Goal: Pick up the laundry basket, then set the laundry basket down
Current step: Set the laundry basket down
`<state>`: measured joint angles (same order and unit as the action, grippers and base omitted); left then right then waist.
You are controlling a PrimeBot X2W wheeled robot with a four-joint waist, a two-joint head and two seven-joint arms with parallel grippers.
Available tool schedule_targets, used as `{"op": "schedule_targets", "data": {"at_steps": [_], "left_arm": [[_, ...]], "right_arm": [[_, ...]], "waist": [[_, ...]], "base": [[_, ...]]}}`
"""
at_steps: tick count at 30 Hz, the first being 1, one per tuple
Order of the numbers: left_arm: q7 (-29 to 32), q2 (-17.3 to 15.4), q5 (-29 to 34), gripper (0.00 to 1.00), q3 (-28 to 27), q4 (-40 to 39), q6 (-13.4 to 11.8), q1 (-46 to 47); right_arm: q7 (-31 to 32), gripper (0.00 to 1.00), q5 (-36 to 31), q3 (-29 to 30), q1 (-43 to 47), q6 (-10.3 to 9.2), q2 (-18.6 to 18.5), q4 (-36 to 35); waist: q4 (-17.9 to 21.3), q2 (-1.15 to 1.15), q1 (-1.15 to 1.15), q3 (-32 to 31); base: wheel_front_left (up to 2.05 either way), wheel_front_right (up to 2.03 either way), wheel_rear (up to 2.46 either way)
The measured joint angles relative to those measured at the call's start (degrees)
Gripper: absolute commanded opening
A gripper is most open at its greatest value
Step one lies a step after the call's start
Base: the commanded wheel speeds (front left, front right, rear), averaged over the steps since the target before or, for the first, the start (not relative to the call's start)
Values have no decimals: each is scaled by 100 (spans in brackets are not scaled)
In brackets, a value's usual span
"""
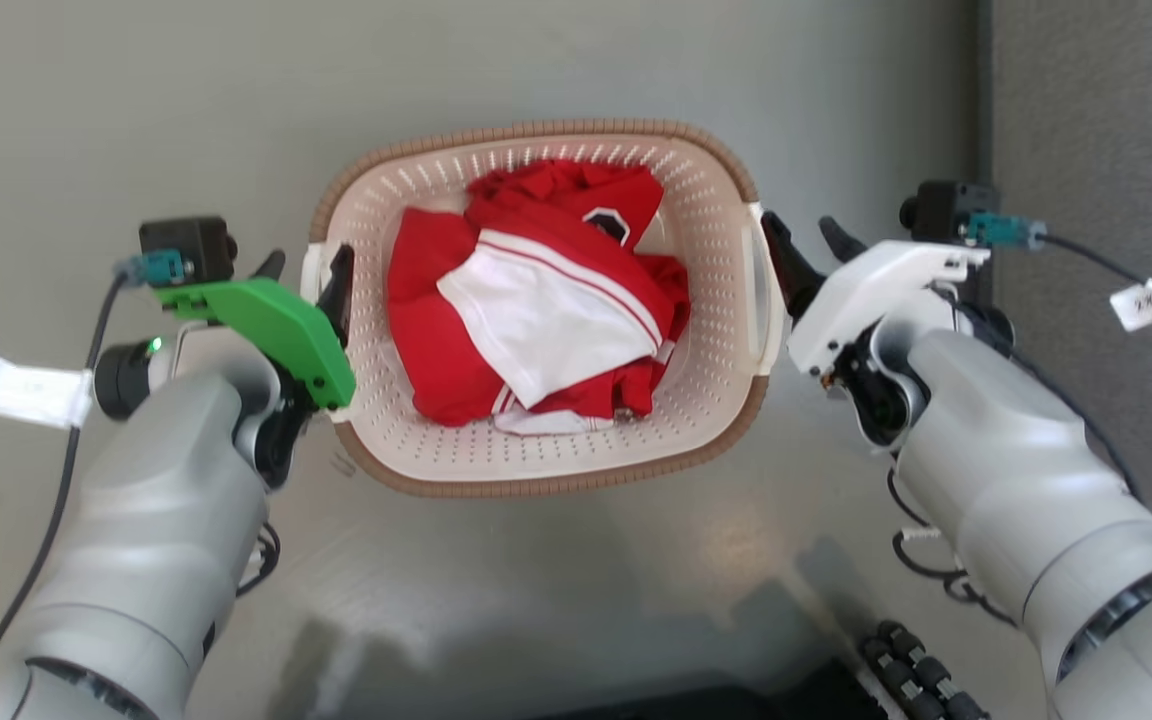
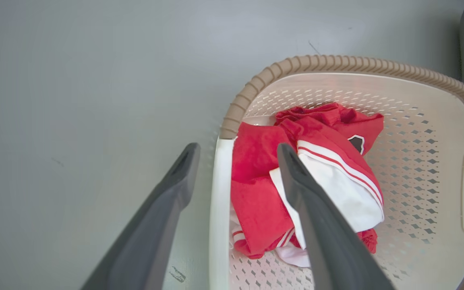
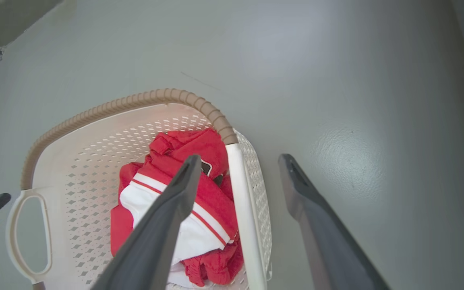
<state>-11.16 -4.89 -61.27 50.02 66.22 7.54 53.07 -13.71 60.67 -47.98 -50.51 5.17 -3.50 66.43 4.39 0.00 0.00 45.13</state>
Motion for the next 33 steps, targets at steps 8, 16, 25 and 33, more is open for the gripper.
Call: {"op": "schedule_targets", "data": {"at_steps": [8,16,25,33], "left_arm": [[-156,-20,-75,100,12,-57,0,-375],[-260,-147,-52,100,143,-235,0,-672],[-310,-202,21,100,-2,-555,0,-970],[-310,-497,200,100,-630,-1098,0,-1052]], "right_arm": [[-23,100,31,-70,409,38,3,69],[-38,100,-203,-102,410,87,-15,16],[-40,100,-515,286,424,87,-254,-536],[-48,100,-847,704,699,81,-349,-1110]], "waist": [[40,0,0,-632],[69,0,0,-1263],[35,0,0,-1996],[-16,0,0,-2573]], "base": [[0,0,0],[0,0,0],[0,0,0],[0,0,0]]}}
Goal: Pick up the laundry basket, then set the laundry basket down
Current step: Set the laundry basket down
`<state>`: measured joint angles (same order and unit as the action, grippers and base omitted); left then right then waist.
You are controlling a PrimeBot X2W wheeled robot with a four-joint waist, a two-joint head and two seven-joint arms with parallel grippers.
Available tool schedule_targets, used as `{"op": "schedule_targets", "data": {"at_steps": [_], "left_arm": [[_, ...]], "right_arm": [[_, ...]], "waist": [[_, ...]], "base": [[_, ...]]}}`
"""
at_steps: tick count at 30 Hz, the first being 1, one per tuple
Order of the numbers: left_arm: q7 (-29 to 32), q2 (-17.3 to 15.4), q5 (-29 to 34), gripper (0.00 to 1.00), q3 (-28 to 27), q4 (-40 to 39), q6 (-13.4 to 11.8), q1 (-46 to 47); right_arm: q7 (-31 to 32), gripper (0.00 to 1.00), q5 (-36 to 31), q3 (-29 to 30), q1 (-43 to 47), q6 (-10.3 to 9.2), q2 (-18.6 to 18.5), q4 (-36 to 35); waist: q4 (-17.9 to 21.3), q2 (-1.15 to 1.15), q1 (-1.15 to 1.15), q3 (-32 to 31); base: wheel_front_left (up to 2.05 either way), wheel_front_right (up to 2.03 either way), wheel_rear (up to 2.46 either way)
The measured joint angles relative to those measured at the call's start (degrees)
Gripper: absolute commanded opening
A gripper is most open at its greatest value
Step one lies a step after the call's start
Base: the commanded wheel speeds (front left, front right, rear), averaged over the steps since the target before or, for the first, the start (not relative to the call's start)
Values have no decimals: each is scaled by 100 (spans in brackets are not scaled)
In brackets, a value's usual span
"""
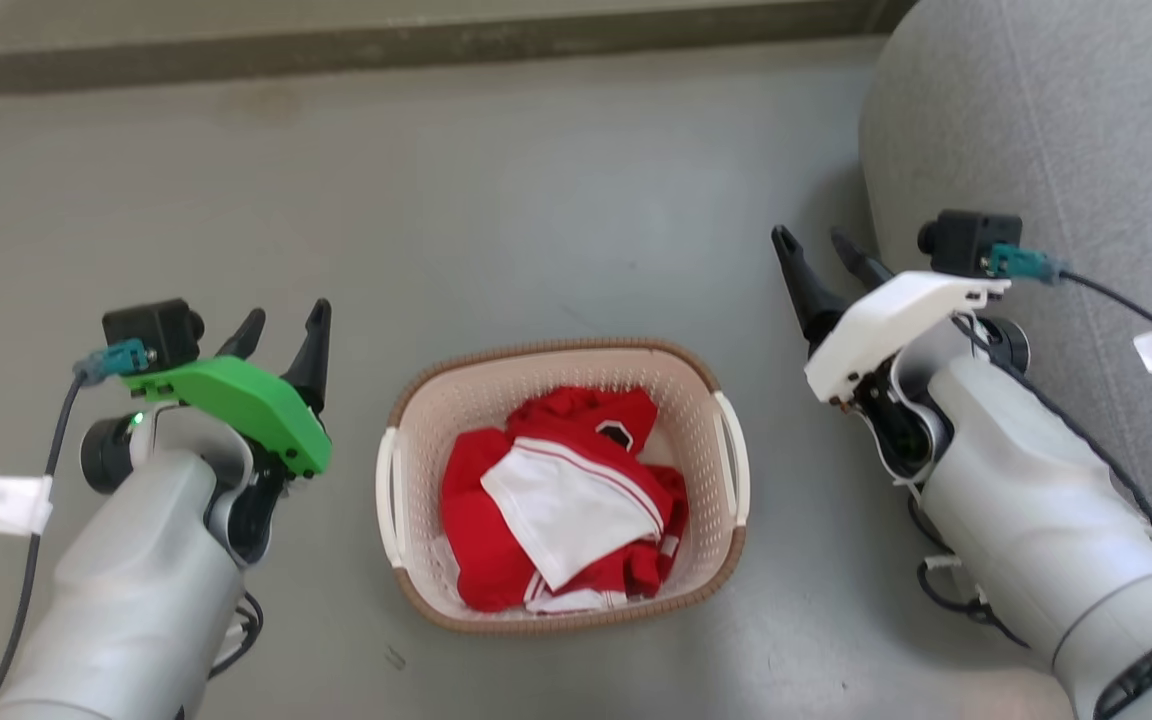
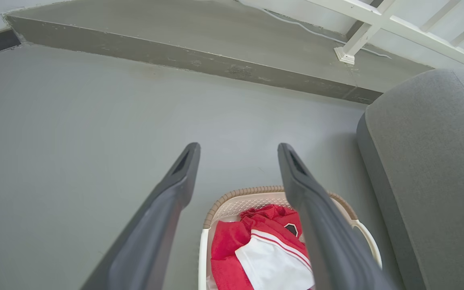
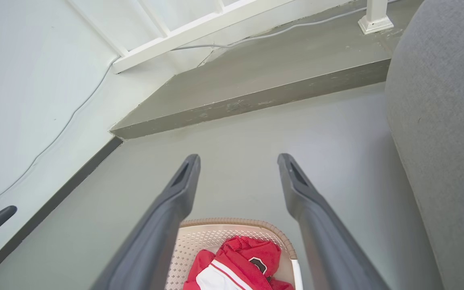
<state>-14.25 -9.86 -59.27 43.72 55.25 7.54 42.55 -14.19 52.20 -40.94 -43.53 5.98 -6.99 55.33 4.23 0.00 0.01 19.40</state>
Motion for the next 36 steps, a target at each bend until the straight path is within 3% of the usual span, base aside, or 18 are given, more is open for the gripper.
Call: {"op": "schedule_targets", "data": {"at_steps": [15,27,36], "left_arm": [[0,-100,853,100,-939,-1159,-97,-1037],[-1,-158,1840,100,-1651,-2315,-476,-1852],[-15,-140,2628,100,-2305,-3309,-835,-2479]], "right_arm": [[-23,100,-723,1053,1205,-218,-222,-1319],[-25,100,-1789,1978,2130,-658,-470,-2767],[-32,100,-2280,2282,2924,-839,-397,-3448]], "waist": [[-91,0,0,-1179],[-204,0,0,-1647],[-308,0,0,-1750]], "base": [[0,0,0],[0,0,0],[0,0,0]]}}
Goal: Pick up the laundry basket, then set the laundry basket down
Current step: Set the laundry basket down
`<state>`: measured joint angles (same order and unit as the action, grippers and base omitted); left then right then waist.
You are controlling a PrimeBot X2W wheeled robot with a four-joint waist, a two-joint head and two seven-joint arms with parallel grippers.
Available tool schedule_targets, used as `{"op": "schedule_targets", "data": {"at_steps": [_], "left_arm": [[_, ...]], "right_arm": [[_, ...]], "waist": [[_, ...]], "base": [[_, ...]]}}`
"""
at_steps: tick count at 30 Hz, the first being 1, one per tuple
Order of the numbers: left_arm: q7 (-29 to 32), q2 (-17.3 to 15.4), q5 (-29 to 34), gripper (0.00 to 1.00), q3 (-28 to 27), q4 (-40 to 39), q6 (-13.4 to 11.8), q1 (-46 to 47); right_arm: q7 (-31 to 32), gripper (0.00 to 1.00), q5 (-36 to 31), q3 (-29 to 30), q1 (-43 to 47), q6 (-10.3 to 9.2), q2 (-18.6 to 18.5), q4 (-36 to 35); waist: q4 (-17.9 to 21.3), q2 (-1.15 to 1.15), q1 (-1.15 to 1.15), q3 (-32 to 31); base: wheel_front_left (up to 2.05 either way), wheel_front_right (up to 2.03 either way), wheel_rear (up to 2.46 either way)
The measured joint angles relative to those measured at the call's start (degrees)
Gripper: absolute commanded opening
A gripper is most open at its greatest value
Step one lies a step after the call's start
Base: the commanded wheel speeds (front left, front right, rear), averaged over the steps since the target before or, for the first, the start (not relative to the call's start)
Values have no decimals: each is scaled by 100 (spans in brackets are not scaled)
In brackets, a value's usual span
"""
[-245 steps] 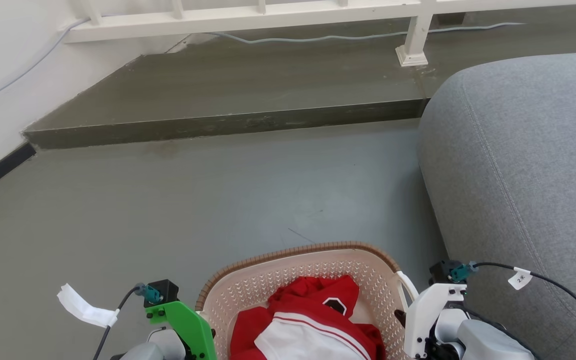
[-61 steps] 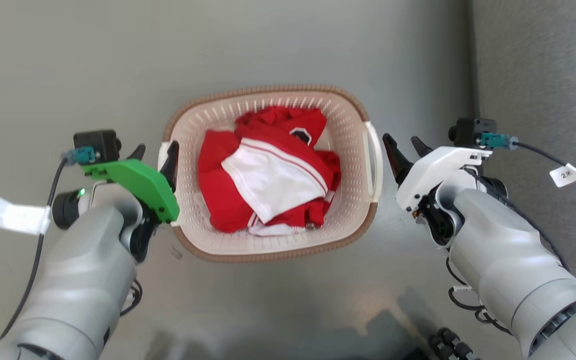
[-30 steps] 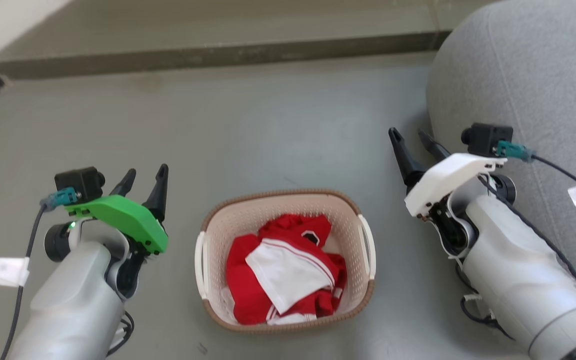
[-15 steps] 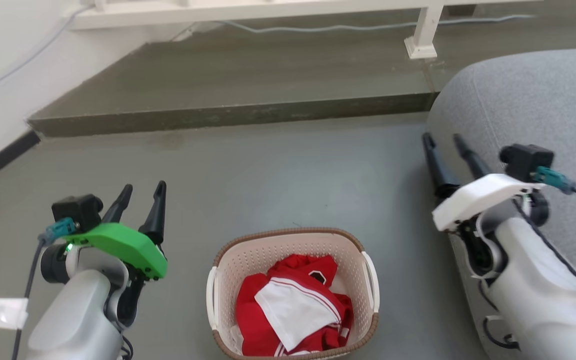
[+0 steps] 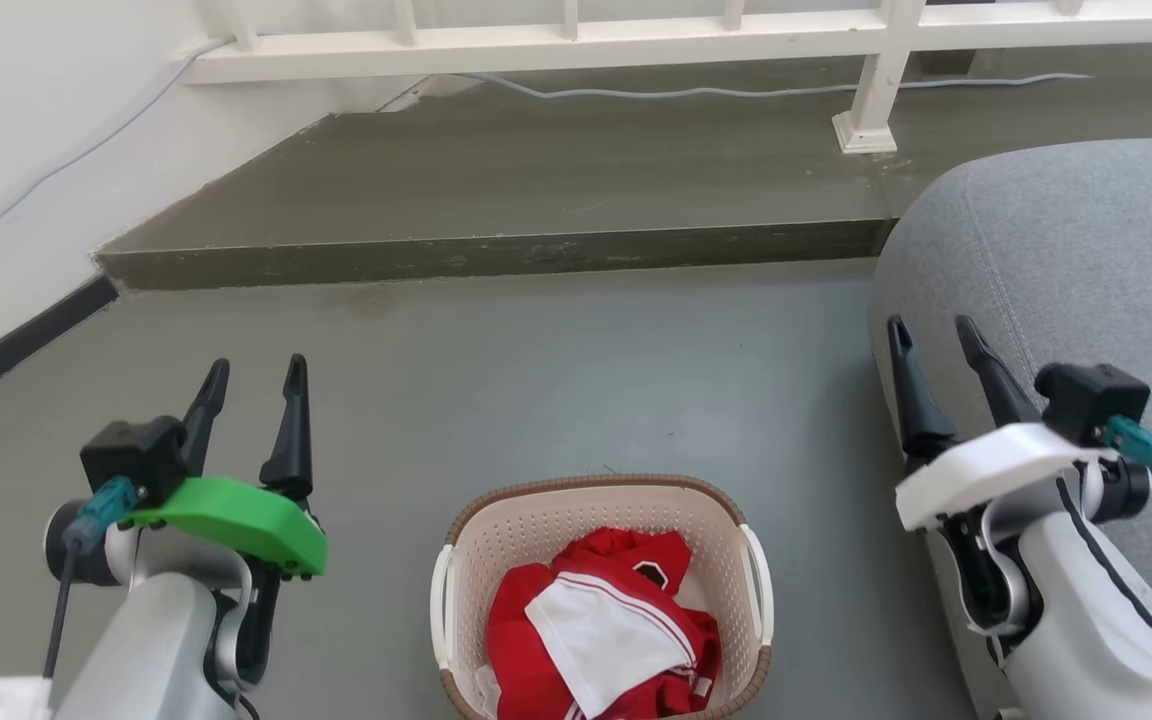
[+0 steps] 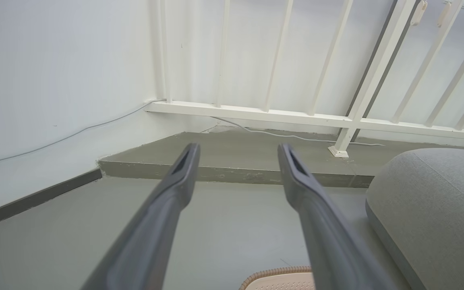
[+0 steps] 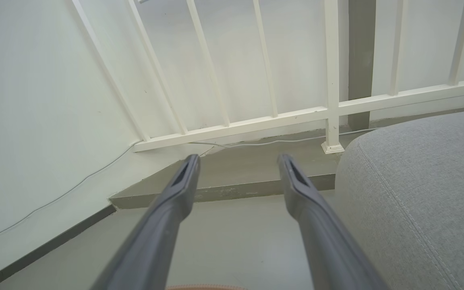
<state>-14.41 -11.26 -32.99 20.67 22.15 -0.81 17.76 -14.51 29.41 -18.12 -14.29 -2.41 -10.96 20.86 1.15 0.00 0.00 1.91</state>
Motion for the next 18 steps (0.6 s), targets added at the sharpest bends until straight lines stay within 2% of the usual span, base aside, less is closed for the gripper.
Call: {"op": "schedule_targets", "data": {"at_steps": [7,18], "left_arm": [[-1,213,309,100,-209,-525,16,-494],[-1,318,879,100,-411,-947,38,-1062]], "right_arm": [[0,100,-268,224,464,-30,45,-326],[0,100,-537,458,829,-51,157,-619]], "waist": [[-22,0,0,-25],[2,0,0,-16]], "base": [[0,0,0],[0,0,0]]}}
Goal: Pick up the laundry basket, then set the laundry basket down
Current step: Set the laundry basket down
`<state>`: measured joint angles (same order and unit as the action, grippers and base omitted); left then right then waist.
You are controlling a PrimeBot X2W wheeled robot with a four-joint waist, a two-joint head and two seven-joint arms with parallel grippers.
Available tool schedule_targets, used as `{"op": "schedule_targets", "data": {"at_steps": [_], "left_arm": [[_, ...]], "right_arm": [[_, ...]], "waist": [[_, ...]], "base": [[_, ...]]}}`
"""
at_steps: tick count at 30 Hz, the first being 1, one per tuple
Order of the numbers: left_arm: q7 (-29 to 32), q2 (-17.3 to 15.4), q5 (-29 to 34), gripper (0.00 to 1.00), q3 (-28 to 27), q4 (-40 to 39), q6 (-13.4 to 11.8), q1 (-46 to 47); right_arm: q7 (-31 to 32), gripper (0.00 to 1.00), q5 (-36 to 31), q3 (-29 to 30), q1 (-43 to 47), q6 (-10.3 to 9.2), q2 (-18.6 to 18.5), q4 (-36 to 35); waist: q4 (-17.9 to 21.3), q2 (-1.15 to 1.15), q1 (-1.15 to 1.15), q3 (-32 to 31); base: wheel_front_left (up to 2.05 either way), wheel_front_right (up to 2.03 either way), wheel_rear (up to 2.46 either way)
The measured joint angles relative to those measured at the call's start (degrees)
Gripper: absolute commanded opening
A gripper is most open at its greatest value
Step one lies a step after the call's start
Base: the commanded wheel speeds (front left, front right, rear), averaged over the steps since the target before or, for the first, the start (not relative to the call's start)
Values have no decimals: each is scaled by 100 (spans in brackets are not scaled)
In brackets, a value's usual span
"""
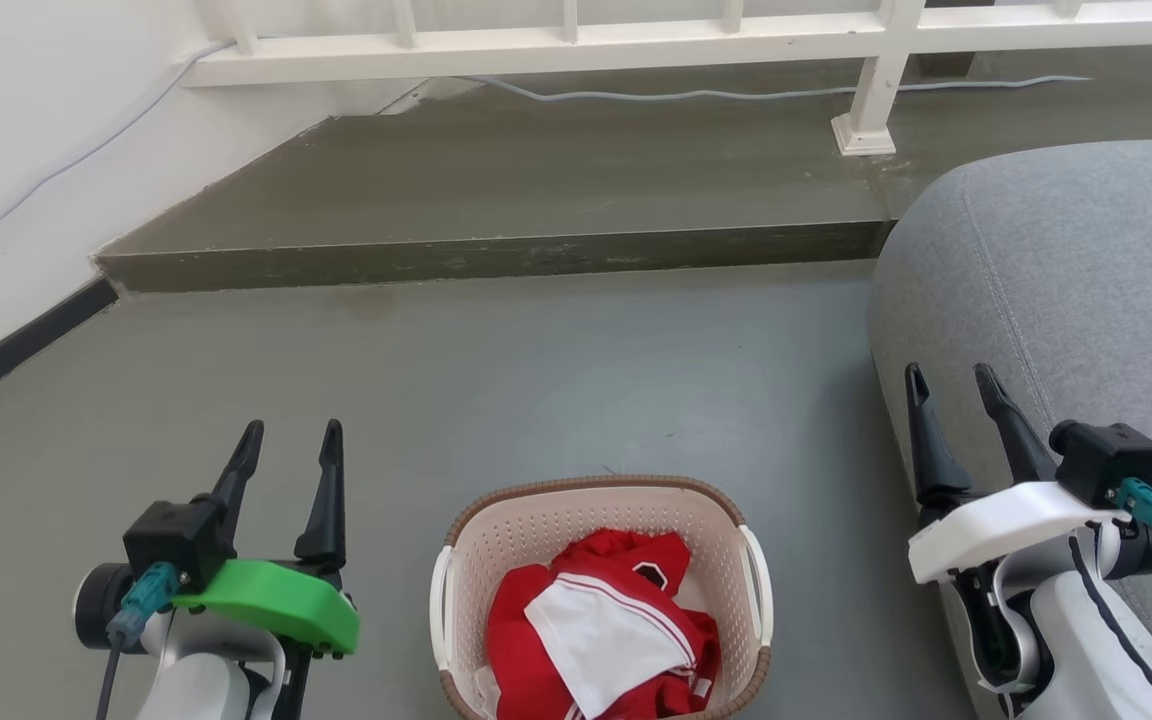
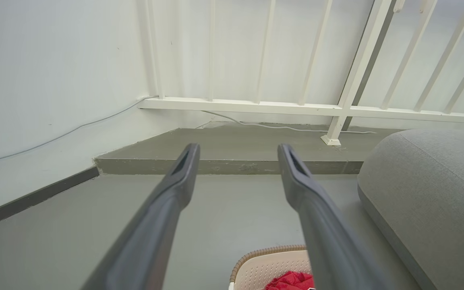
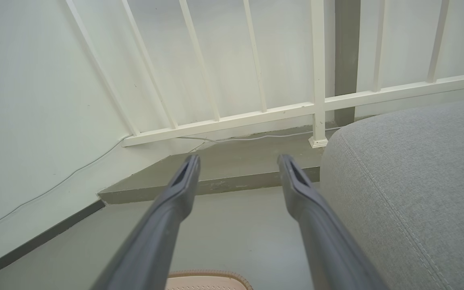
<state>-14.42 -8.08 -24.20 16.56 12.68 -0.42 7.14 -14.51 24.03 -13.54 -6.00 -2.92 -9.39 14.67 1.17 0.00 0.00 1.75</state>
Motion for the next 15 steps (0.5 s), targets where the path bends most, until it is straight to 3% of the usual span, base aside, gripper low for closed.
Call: {"op": "schedule_targets", "data": {"at_steps": [15], "left_arm": [[0,188,185,100,-278,-211,152,-261]], "right_arm": [[0,100,-247,180,210,136,125,-168]], "waist": [[32,0,0,75]], "base": [[0,0,0]]}}
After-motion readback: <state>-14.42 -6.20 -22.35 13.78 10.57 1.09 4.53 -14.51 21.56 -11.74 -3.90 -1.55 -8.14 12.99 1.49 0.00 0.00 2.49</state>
